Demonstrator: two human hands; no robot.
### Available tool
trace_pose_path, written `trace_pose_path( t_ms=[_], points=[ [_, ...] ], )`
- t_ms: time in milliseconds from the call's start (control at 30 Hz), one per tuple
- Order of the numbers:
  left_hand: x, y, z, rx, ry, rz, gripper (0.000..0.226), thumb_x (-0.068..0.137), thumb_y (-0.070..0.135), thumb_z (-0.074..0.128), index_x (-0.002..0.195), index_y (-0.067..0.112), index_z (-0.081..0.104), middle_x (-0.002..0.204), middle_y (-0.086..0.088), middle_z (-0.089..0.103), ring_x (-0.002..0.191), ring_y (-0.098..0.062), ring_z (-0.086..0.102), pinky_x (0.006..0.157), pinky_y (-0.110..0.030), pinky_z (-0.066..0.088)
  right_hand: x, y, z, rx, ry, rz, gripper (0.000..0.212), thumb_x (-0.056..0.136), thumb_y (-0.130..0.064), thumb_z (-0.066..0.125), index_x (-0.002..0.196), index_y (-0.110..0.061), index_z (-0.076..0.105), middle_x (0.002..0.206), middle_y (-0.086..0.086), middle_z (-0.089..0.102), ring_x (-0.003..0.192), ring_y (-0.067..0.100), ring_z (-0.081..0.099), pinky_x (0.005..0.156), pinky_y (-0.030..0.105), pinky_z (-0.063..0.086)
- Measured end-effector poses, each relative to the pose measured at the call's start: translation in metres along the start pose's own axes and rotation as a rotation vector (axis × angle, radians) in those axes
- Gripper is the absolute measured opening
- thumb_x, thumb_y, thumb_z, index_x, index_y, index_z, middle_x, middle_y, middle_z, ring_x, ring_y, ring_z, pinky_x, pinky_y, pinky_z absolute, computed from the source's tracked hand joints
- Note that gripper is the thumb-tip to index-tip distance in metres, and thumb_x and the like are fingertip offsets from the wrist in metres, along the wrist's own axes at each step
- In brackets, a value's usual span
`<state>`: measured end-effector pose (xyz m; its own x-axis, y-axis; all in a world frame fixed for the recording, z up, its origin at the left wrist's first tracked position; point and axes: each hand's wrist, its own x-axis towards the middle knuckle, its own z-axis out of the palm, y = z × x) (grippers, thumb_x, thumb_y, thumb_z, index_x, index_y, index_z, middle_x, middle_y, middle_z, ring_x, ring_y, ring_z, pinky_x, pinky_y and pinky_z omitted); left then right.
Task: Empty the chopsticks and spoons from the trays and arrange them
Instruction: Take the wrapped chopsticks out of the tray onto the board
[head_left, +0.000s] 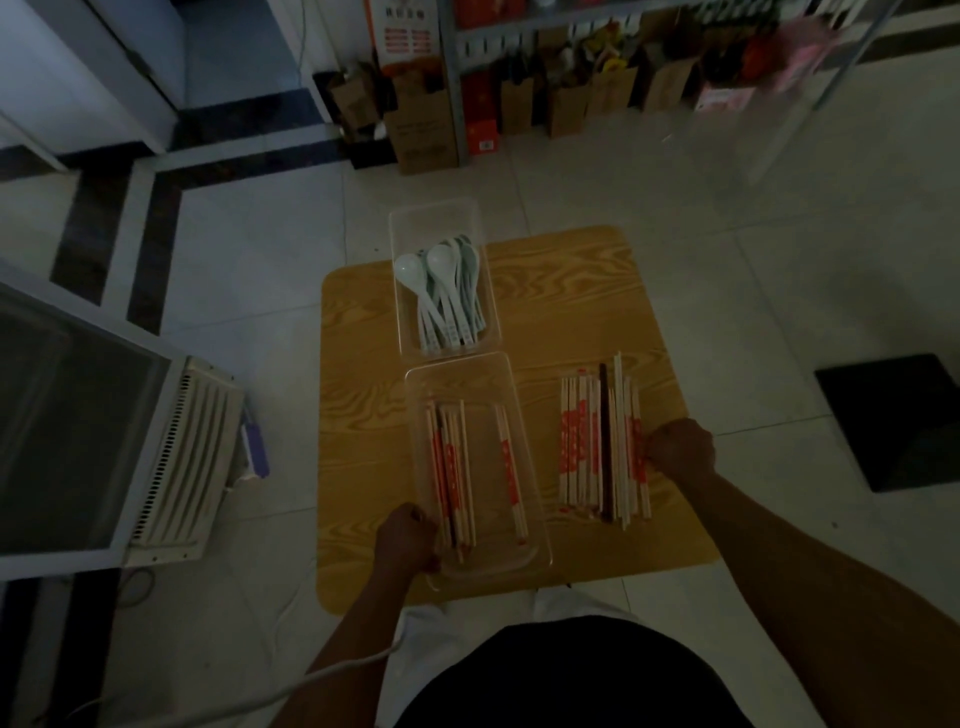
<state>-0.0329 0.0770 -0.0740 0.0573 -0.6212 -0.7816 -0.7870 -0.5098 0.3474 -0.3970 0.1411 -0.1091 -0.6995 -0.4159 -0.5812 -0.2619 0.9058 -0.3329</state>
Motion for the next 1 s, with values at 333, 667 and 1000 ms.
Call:
trace_pose_path(
  t_ms=[333, 667, 1000],
  points=[
    [0.002, -0.002, -0.001, 0.005, -0.015, 0.031, 0.015, 0.095, 0.015, 0.055, 0.081, 0.019, 0.048, 0.088, -0.018, 0.067, 0.050, -0.022, 0.066, 0.052, -0.031, 0.056, -0.005, -0.007, 0.008, 0.060, 0.042, 0.080, 0.033, 0.083, -0.040, 0.072, 0.079, -0.007, 0.074, 0.082, 0.013, 0.073, 0.075, 0.028, 0.069, 0.076, 0.037, 0.059],
    [0.004, -0.003, -0.002, -0.023, -0.041, 0.010, 0.006, 0.093, 0.017, 0.058, 0.092, 0.011, 0.055, 0.089, -0.015, 0.067, 0.057, -0.025, 0.070, 0.056, -0.035, 0.059, -0.055, -0.097, 0.021, 0.069, 0.289, -0.231, 0.026, 0.099, -0.020, 0.050, 0.097, -0.004, 0.070, 0.092, 0.011, 0.071, 0.077, 0.026, 0.065, 0.062, 0.026, 0.041],
    [0.006, -0.006, 0.000, -0.051, -0.056, 0.040, 0.017, 0.087, 0.012, 0.063, 0.101, 0.005, 0.056, 0.100, -0.016, 0.064, 0.085, -0.034, 0.068, 0.075, -0.045, 0.059, -0.132, -0.139, 0.112, -0.532, 0.014, -0.644, 0.023, 0.095, -0.011, 0.047, 0.101, -0.011, 0.068, 0.103, 0.009, 0.069, 0.095, 0.027, 0.067, 0.075, 0.033, 0.051]
  ],
)
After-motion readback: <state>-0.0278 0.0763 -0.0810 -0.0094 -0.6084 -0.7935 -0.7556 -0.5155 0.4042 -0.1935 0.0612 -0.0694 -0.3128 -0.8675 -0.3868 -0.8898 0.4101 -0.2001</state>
